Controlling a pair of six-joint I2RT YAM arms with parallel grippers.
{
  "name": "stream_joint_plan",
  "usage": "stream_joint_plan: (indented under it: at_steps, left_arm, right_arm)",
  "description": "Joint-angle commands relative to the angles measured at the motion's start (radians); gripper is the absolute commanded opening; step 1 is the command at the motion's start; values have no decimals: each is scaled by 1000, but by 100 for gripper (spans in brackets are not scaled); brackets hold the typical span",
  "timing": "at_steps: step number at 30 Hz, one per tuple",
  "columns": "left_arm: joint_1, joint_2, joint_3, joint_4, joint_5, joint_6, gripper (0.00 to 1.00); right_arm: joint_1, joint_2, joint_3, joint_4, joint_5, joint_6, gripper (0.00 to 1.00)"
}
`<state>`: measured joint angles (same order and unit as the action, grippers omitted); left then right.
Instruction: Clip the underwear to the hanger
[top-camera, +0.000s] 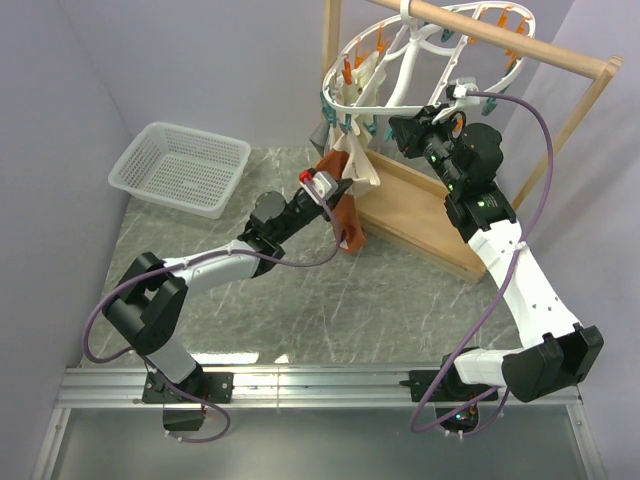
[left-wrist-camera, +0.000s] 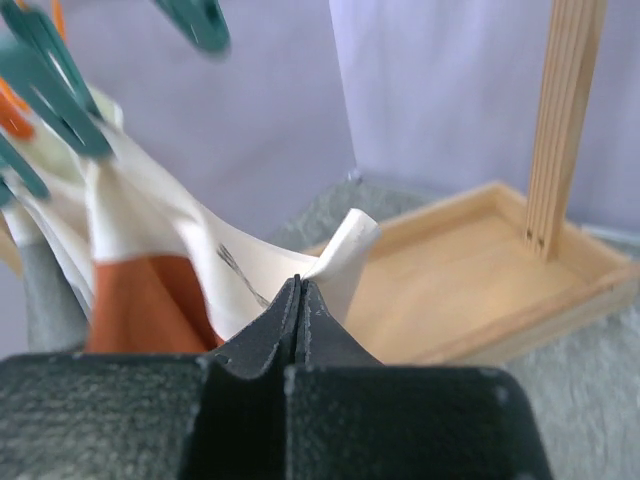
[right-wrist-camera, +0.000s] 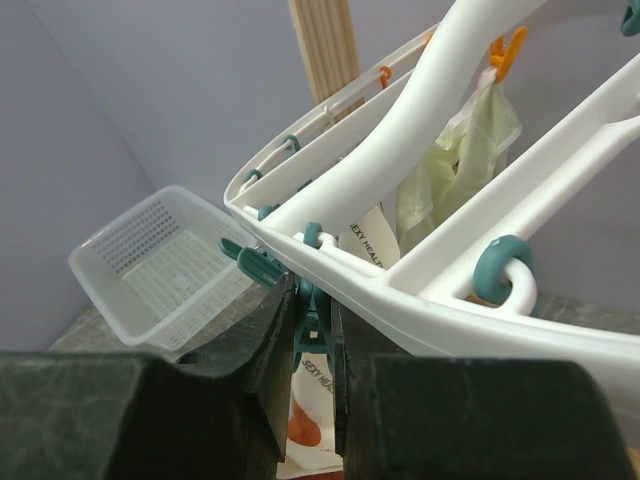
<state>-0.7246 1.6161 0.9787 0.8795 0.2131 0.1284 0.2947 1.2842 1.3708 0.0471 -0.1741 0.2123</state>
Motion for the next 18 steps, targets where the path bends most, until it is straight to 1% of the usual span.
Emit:
stream_joint_plan:
  at_steps: [1, 3, 9, 18]
  left_arm:
    - [10, -25, 81, 108, 23, -33, 0]
    - [10, -16, 94, 122, 2, -30, 0]
    - [13, 13, 153, 144, -4, -36, 0]
    - [13, 59, 235, 125, -3, -56, 0]
  right_arm:
    - [9, -8, -3, 8, -80, 25, 0]
    - [8, -8, -1, 8, -87, 32, 0]
    - [8, -3, 4, 2, -91, 62, 0]
    - [0, 9, 19, -9, -105, 131, 0]
